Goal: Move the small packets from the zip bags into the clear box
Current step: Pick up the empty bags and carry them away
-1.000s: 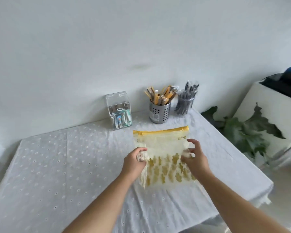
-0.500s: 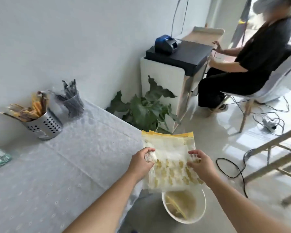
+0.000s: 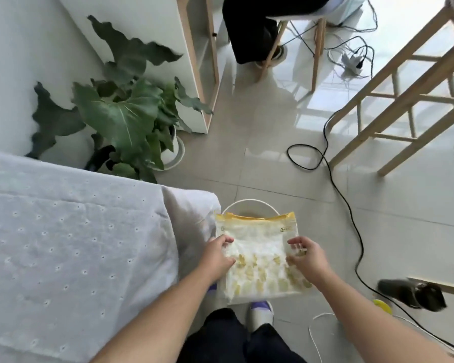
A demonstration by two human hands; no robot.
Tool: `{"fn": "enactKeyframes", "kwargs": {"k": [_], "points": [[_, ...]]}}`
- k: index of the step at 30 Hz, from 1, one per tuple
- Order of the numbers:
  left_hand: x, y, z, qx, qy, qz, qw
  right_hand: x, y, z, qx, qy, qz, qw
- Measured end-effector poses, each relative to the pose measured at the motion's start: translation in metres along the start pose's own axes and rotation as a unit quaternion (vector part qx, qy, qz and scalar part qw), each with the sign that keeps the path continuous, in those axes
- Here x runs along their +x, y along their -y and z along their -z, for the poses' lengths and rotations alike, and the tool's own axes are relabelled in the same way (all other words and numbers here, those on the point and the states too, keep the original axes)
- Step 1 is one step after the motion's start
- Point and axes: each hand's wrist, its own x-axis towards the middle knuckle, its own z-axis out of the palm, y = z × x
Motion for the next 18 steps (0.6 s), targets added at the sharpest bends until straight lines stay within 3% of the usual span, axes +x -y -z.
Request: {"fn": "enactKeyframes", "kwargs": {"k": [7, 12, 18], "points": [[0.045, 0.031, -0.042, 0.058, 0.043, 0.031, 0.997, 0.049, -0.036, -0.027, -0.025, 0.022, -0.036, 0.999], [0.063, 0.03, -0.037, 0.086, 0.081, 0.033, 0.992, 0.075, -0.036, -0.024, -0.151, 0.106, -0.004, 0.983], [0.045, 0.017, -0.021, 0.077, 0.058, 0.006, 0.995, 0.063, -0.024, -0.011, -0.183, 0.084, 0.03, 0.979]]}}
